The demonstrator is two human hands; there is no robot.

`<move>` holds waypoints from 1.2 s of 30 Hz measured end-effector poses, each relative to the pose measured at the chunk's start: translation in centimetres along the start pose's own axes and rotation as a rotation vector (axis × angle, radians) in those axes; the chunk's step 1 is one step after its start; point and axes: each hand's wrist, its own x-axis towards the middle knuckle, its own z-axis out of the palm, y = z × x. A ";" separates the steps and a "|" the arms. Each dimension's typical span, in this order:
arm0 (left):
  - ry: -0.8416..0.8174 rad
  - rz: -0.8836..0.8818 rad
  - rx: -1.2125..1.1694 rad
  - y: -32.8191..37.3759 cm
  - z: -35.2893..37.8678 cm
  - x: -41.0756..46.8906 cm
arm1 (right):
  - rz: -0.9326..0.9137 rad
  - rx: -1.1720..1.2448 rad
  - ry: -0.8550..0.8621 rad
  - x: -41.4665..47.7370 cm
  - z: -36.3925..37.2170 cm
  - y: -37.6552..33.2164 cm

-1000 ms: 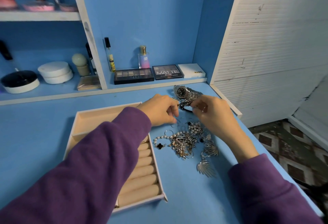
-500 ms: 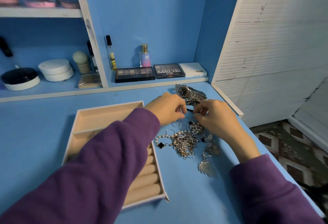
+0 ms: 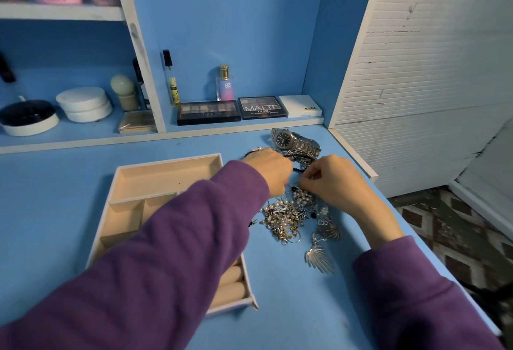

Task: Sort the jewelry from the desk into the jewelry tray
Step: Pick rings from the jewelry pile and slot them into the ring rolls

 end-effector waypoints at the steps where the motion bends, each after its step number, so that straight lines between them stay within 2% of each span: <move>1: -0.003 0.012 -0.003 0.0 0.1 0.0 | -0.005 -0.008 0.001 0.0 0.1 0.1; 6: 0.044 -0.017 -0.217 -1.2 0.0 -0.2 | -0.028 -0.024 0.010 0.1 0.5 0.2; 11: 0.138 -0.043 -0.396 -2.3 -0.7 -1.7 | -0.072 0.106 0.079 0.0 -0.2 0.0; 14: 0.242 -0.058 -0.448 -2.9 -0.8 -2.4 | -0.147 0.239 0.027 -0.6 -0.7 -1.0; 17: 0.301 -0.094 -0.506 -3.5 -0.9 -3.0 | -0.219 0.152 -0.016 -1.0 0.1 -2.0; 21: 0.318 -0.121 -0.507 -4.1 -1.0 -3.5 | -0.245 -0.007 -0.020 -1.0 1.3 -2.6; 29: 0.318 -0.116 -0.475 -4.2 -1.3 -4.0 | -0.206 0.116 -0.077 -0.8 1.3 -2.9; 36: 0.336 -0.105 -0.470 -5.2 -2.1 -7.6 | -0.267 0.148 -0.011 -1.2 1.3 -3.4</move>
